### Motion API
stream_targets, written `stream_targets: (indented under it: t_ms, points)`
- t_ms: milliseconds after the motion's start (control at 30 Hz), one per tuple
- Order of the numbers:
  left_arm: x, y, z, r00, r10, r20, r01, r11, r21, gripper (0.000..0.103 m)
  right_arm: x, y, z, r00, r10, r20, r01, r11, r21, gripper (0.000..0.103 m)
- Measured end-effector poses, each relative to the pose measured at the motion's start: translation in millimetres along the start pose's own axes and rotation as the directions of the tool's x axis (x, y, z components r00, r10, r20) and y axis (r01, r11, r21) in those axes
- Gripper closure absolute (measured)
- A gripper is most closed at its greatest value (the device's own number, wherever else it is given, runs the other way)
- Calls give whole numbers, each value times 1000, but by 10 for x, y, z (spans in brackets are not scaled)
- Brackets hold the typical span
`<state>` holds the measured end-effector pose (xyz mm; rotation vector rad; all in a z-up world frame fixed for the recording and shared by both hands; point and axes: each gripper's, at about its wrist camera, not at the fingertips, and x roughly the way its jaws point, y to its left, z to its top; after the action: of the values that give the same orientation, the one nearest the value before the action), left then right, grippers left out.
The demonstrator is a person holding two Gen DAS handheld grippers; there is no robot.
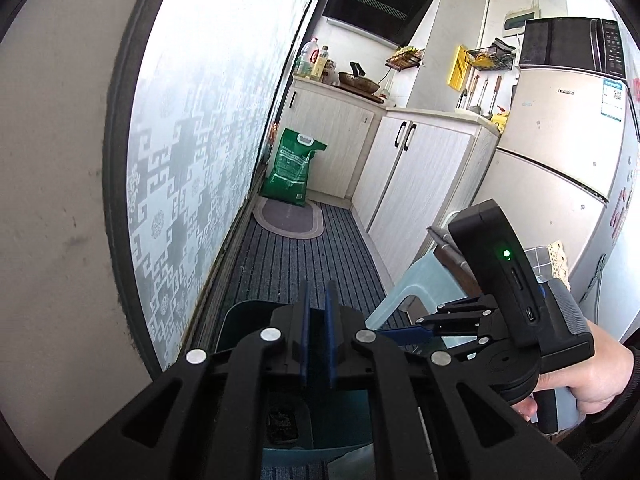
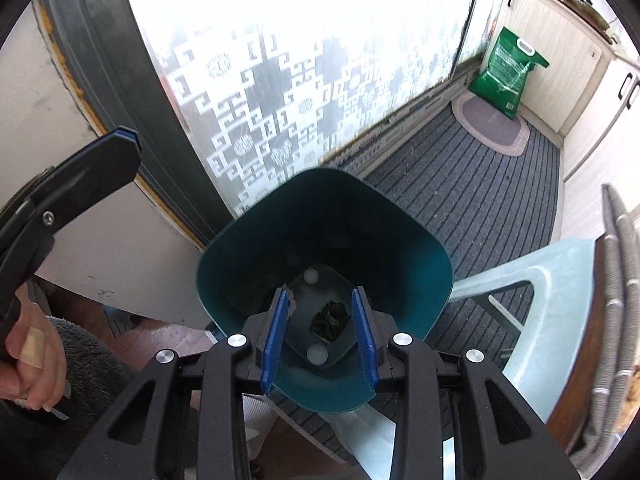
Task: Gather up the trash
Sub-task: 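Carry the green fruit over the bin and open the right gripper, then move both tools back over the table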
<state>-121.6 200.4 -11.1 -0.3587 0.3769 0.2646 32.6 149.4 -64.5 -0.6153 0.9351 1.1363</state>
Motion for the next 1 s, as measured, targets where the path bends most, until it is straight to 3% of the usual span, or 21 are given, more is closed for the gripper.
stream_targets:
  t_ms: [167,367,433,500,633,700,767,867,1000]
  points:
    - [-146,-126,120,998,-12,61,11,1000,18,95,-340,-21,74,994,19,104,-19,1000,-2,66]
    - [-127,-306,162,998,-14,60,11,998,60,93,-846,-179,29,970,-2,242,1,1000,3,62]
    - [-118,-409,176,998,-29,61,23,996,88,83,-985,-300,-19,963,-18,269,13,1000,18,55]
    - [-114,-551,188,997,-44,70,35,991,129,83,-1107,-450,-89,955,-41,293,28,999,46,47]
    - [-29,-805,183,995,-79,55,69,984,167,77,-1325,-711,-265,942,-94,322,66,993,95,46]
    - [50,-939,172,996,-84,36,76,980,182,68,-1421,-881,-359,934,-120,335,81,989,127,42]
    - [141,-1103,154,996,-87,22,80,973,215,68,-1523,-1041,-475,927,-151,342,101,982,160,40]
    - [282,-1347,127,993,-120,-16,120,964,235,65,-1633,-1283,-675,918,-198,342,128,968,216,34]
    - [476,-1660,111,986,-157,-50,165,949,271,55,-1714,-1590,-941,914,-248,322,158,947,280,32]
